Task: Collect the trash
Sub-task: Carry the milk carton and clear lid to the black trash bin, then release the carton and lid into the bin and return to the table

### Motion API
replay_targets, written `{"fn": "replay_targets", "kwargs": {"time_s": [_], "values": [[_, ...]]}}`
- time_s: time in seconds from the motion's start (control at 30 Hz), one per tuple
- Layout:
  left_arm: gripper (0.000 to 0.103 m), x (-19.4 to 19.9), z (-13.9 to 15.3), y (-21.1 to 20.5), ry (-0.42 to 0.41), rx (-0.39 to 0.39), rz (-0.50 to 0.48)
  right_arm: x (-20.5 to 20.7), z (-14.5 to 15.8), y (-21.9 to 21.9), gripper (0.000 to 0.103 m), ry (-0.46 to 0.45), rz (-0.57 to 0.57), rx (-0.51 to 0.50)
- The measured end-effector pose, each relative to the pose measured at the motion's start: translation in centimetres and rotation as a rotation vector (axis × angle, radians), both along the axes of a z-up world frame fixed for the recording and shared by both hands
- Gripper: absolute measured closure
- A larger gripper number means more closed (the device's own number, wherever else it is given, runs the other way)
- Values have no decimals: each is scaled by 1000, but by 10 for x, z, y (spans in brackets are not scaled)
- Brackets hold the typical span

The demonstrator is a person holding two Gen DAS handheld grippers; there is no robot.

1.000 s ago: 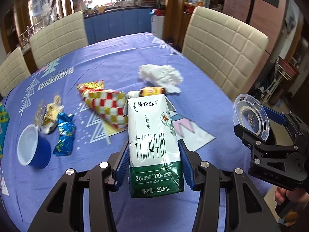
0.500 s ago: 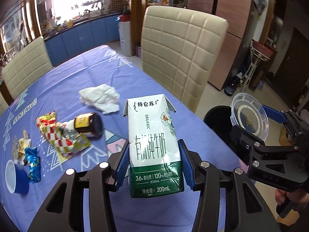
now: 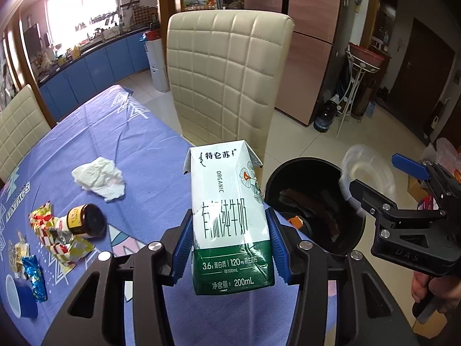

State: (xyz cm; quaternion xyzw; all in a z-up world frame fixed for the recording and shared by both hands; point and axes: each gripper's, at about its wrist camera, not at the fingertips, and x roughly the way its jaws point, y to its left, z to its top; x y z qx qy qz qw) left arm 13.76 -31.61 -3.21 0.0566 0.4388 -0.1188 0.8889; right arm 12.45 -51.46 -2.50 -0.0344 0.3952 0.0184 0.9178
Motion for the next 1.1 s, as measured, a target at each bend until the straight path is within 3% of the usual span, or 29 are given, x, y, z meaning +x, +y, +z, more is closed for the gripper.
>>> {"fn": "replay_targets", "kwargs": {"time_s": [0.77, 0.87, 0.97, 1.1], "values": [[54, 20, -8, -92, 30, -12, -250, -15, -11, -68, 9, 38, -192, -8], [53, 22, -8, -98, 30, -16, -261, -18, -13, -75, 9, 42, -207, -6], [46, 24, -9, -100, 33, -19, -257, -19, -14, -79, 9, 46, -213, 1], [45, 22, -10, -90, 32, -2, -235, -17, -16, -72, 9, 46, -200, 11]]}}
